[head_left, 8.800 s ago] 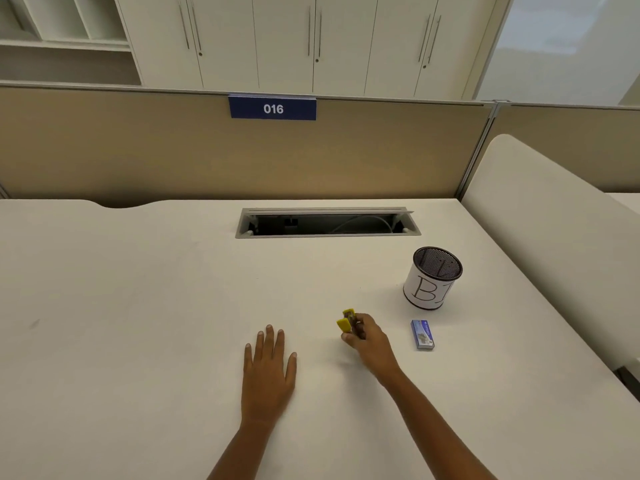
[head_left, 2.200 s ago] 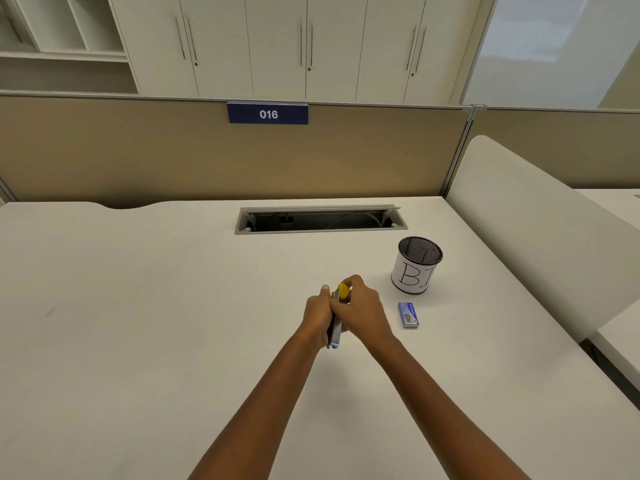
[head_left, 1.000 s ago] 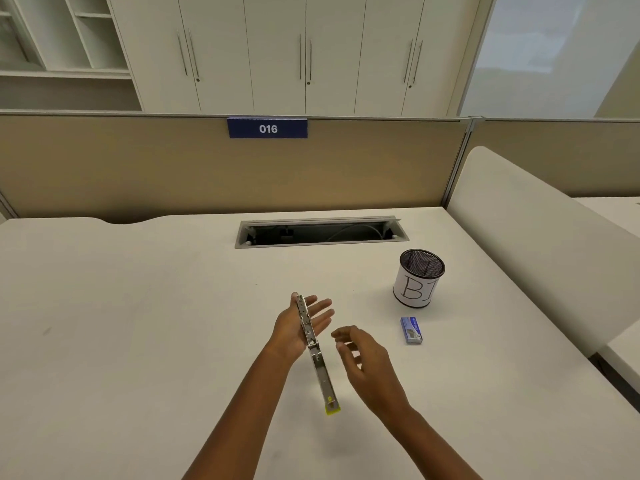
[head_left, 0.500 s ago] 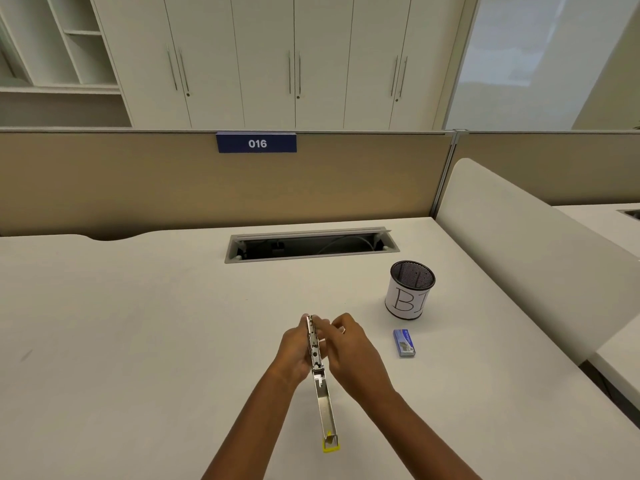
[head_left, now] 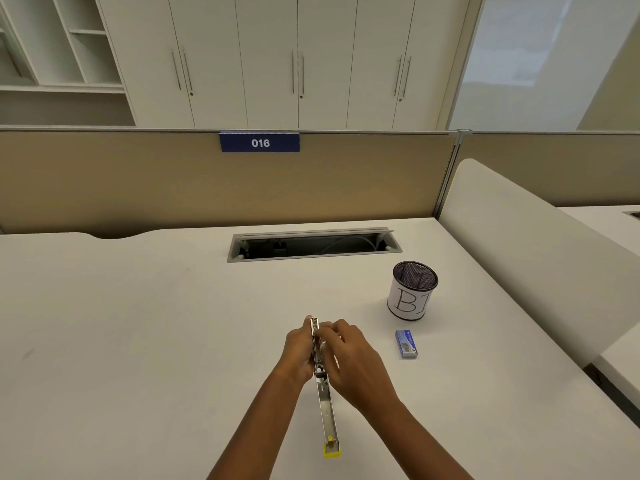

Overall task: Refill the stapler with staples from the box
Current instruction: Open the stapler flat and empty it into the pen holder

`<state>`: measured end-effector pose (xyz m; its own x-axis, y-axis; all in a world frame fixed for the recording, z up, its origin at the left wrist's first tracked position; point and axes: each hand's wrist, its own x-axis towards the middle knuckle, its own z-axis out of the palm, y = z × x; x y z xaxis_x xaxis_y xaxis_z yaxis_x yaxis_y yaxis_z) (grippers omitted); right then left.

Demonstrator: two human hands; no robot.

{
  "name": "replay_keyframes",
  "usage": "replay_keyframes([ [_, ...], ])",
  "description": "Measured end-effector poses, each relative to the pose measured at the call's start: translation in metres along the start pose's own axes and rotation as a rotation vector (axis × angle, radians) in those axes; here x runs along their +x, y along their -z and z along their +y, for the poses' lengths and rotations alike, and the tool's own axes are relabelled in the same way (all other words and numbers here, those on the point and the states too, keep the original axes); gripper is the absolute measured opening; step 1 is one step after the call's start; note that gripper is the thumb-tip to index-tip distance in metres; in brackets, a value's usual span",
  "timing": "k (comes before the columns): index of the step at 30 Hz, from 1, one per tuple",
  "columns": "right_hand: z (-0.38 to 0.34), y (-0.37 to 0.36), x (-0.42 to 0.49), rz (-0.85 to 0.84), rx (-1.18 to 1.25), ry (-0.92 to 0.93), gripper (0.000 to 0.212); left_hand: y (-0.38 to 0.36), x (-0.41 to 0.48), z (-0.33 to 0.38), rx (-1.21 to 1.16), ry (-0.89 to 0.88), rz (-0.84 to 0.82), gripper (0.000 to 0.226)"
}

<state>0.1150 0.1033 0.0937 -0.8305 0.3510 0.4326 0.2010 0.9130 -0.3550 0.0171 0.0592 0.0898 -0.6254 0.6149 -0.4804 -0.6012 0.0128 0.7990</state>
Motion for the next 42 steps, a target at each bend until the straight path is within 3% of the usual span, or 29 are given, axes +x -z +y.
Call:
replay_keyframes([
  [7, -0.009, 0.003, -0.007, 0.066, -0.001, 0.024, 0.018, -0.002, 0.0, -0.001, -0.001, 0.013, 0.079, 0.041],
  [13, -0.01, -0.001, -0.011, 0.073, 0.067, 0.052, 0.003, 0.001, 0.001, -0.001, 0.018, 0.016, 0.053, 0.043],
  [23, -0.009, -0.005, -0.008, 0.124, 0.444, -0.188, 0.016, 0.0, 0.001, -0.003, -0.057, 0.023, -0.071, 0.043],
  [27, -0.009, -0.003, -0.013, 0.085, 0.402, -0.115, 0.006, 0.003, 0.004, -0.001, -0.108, 0.046, -0.053, 0.043],
  [35, -0.012, -0.002, -0.024, 0.053, 0.399, 0.005, 0.015, 0.012, 0.011, -0.003, -0.144, 0.038, -0.053, 0.046],
  [38, -0.013, -0.003, -0.024, 0.053, 0.537, -0.125, 0.019, 0.01, 0.01, -0.004, -0.198, 0.049, -0.077, 0.046],
  [42, -0.012, -0.009, -0.017, 0.057, 0.752, -0.498, 0.022, 0.007, 0.007, -0.005, -0.242, 0.04, -0.137, 0.048],
])
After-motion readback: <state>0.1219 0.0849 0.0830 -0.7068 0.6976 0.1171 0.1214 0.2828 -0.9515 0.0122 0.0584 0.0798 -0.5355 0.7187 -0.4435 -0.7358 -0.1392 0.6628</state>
